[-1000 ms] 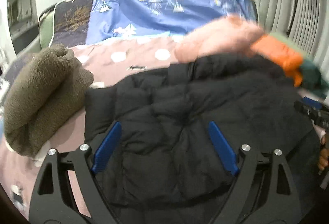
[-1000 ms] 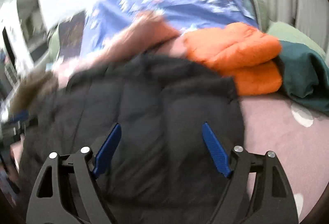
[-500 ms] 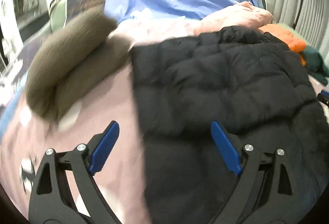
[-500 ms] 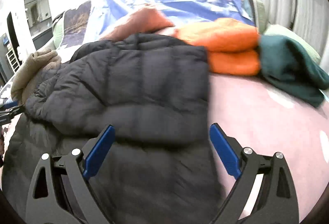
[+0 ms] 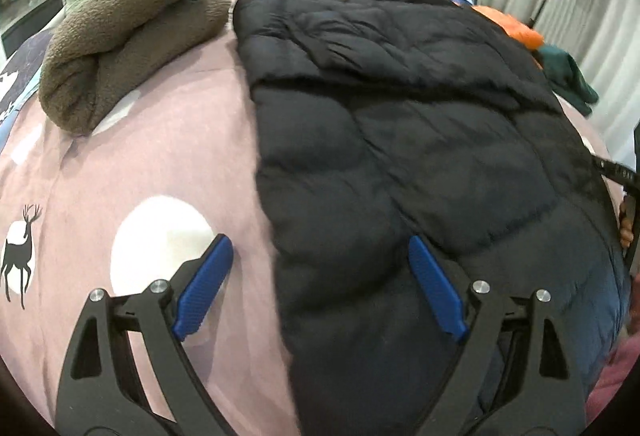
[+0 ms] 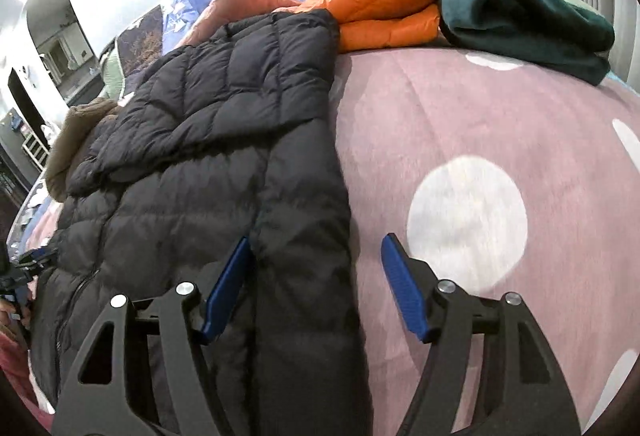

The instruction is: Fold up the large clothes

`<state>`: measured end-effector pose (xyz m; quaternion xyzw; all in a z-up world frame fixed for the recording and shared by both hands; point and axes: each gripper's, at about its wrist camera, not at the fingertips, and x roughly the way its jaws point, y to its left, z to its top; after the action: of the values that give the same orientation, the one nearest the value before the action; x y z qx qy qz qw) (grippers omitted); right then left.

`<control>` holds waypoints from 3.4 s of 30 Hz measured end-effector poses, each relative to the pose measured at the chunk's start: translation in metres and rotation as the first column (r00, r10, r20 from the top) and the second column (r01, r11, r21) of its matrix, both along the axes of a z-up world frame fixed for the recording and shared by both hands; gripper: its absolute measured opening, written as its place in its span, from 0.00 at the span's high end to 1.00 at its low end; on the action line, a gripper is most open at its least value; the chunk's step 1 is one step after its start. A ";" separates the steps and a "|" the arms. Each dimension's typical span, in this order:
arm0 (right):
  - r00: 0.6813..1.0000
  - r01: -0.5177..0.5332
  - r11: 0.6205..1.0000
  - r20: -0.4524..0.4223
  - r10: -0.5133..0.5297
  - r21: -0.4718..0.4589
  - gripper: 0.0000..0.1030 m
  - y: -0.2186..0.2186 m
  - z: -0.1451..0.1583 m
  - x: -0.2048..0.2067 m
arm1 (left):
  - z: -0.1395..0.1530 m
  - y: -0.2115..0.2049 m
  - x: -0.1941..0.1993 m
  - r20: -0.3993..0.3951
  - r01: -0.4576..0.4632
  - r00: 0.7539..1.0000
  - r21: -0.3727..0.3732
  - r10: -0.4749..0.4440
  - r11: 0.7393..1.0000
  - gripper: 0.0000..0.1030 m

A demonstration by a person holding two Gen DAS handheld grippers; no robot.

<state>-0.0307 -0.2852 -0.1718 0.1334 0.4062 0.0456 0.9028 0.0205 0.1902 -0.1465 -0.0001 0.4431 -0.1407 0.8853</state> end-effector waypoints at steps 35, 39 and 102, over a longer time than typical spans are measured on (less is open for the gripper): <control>0.912 -0.212 0.932 0.401 0.081 0.293 0.96 -0.003 0.117 -0.173 | 0.132 0.023 -0.154 0.354 0.141 0.934 -0.226 -0.053 0.964 0.91; 0.858 -0.214 0.951 0.508 0.074 0.224 0.96 0.000 0.153 -0.198 | 0.169 0.035 -0.182 0.477 0.126 0.879 -0.212 -0.010 0.969 0.90; 0.992 0.006 0.989 0.127 -0.025 0.148 0.51 0.009 0.040 -0.137 | 0.029 0.032 -0.124 0.042 0.008 0.999 -0.206 0.001 0.978 0.55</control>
<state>-0.1672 -0.2764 -0.1317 0.1996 0.3415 0.0768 0.9152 -0.1035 0.2220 -0.1177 -0.0882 0.4075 -0.1875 0.8894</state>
